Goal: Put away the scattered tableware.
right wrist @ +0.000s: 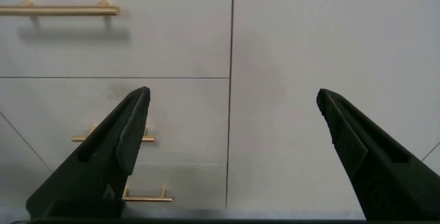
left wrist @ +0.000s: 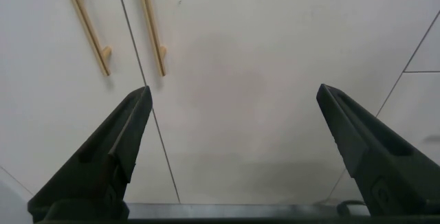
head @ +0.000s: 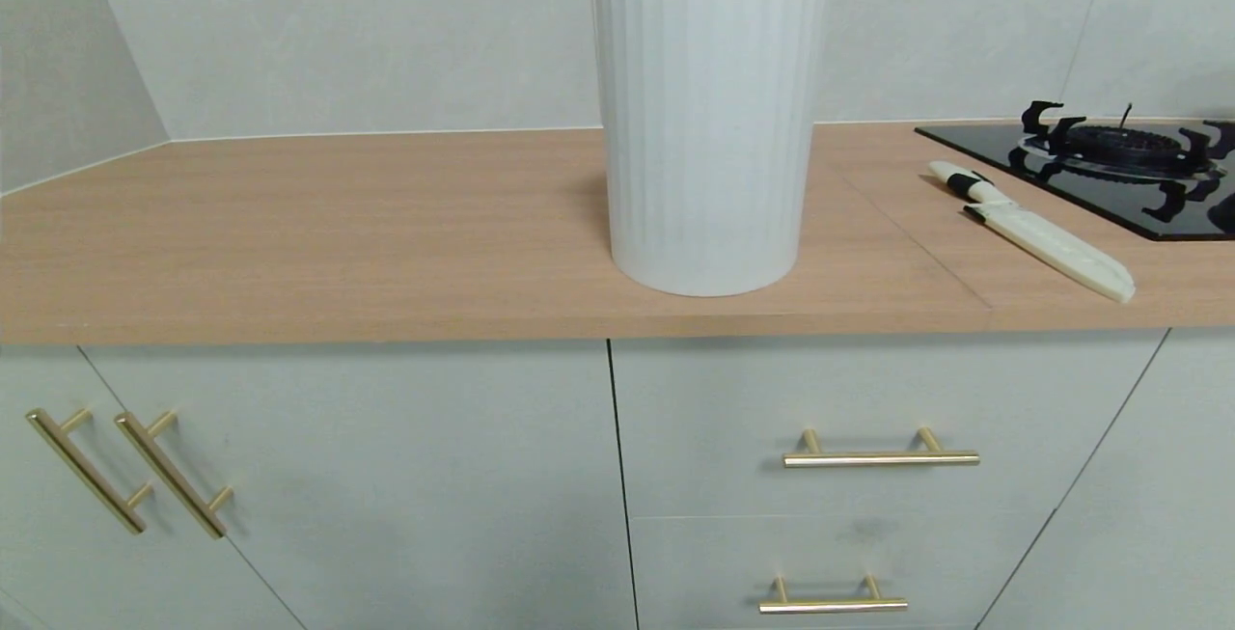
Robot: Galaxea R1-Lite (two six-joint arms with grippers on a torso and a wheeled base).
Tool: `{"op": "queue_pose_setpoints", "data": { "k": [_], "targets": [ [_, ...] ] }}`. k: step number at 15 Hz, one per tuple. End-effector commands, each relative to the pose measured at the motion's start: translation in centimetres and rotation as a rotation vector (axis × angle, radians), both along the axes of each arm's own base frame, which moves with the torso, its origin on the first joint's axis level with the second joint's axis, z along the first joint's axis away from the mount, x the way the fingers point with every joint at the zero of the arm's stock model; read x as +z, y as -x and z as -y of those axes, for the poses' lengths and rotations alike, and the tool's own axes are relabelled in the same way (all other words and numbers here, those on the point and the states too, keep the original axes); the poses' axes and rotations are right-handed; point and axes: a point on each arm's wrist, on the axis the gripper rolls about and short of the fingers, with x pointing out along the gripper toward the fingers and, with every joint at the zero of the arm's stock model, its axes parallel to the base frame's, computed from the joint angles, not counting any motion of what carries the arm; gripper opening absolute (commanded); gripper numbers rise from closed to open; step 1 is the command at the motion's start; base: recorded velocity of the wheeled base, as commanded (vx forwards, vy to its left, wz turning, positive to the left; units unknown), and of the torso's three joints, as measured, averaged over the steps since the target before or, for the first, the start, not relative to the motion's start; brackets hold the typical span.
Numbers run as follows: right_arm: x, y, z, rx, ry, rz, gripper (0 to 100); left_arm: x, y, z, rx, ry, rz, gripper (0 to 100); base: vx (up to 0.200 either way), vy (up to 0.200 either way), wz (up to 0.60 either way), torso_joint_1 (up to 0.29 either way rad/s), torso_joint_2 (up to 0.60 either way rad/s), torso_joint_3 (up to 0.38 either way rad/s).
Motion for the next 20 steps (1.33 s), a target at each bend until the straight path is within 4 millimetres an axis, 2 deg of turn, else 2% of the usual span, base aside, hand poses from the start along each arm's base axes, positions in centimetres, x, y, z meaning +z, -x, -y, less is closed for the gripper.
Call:
{"op": "queue_pose_setpoints", "data": {
  "k": [1, 5, 20],
  "targets": [
    [-0.01, 0.00, 0.00, 0.000, 0.000, -0.001, 100, -0.01, -0.01, 0.00, 0.000, 0.000, -0.002, 100, 0.000, 0.000, 0.00, 0.017, -0.08, -0.027],
    [0.01, 0.00, 0.00, 0.000, 0.000, 0.001, 100, 0.01, -0.01, 0.00, 0.000, 0.000, -0.001, 100, 0.000, 0.000, 0.00, 0.067, -0.24, -0.248],
    [0.01, 0.00, 0.00, 0.001, 0.000, 0.001, 100, 0.01, -0.01, 0.00, 0.000, 0.000, -0.001, 100, 0.000, 0.000, 0.00, 0.190, -0.49, -0.288]
  ]
}}
